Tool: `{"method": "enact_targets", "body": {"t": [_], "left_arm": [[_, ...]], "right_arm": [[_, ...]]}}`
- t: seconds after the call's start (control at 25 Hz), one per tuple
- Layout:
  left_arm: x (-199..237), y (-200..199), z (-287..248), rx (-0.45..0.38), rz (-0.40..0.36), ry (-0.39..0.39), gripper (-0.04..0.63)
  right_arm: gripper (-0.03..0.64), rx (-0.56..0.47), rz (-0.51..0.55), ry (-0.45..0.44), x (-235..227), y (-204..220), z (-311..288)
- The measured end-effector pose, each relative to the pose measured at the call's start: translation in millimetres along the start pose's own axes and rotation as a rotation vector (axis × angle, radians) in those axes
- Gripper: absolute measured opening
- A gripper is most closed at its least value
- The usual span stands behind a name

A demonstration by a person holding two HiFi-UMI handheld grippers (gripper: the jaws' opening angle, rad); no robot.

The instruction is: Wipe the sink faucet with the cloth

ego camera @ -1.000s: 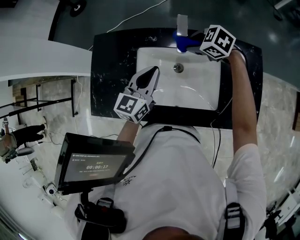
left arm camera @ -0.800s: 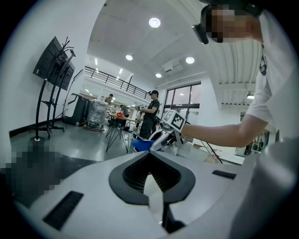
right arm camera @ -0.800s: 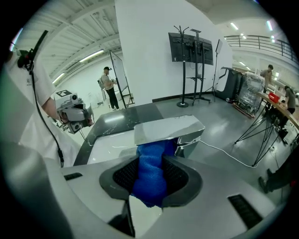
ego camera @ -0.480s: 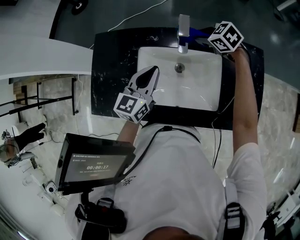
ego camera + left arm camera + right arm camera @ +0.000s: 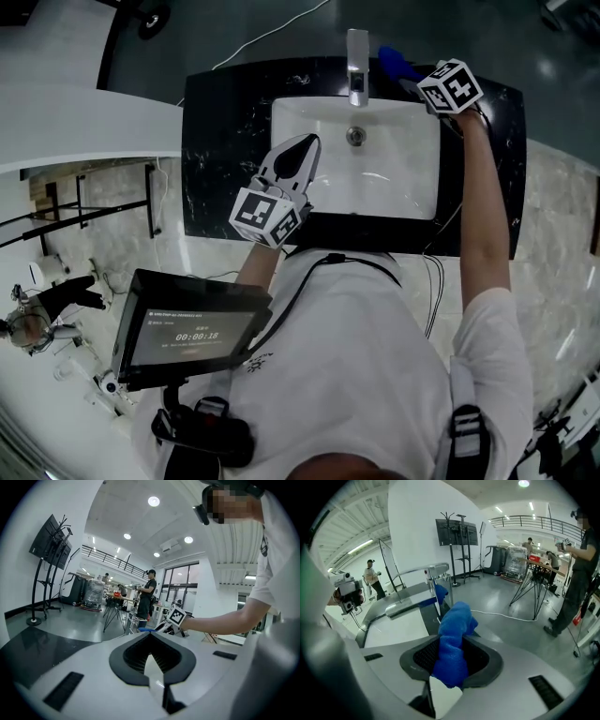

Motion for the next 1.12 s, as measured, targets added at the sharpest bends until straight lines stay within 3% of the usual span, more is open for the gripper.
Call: {"method": "enact_targets", "body": {"t": [0.24, 0.48, 0.84, 1.12], "left_arm": [[2, 0, 1, 0.004, -0.001, -0.007, -0.012], [7, 1, 5, -0.001, -0.004, -0.021, -0.012], [6, 1, 6, -0.004, -0.009, -0.017, -0.012], [5, -1, 5, -0.011, -0.011, -0.005, -0.012]], "right_arm": [[0.126, 0.144, 0.008, 0.034, 12, 16, -40], [0.126, 0.141, 0.031, -0.013, 28, 9, -56], [0.126, 0.033, 0.139, -0.058, 38, -15, -26], [0.126, -0.13, 0.286, -0.006, 41, -65, 25]]}}
Point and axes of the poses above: the fingertips, and each gripper's own axes: z backward along the fingers, x to its left, y out of its underside, the point moved 4 cm from there along z, backward along the fingers, and after that the axes turned 5 degrees about -z, right-handed, at the moved point
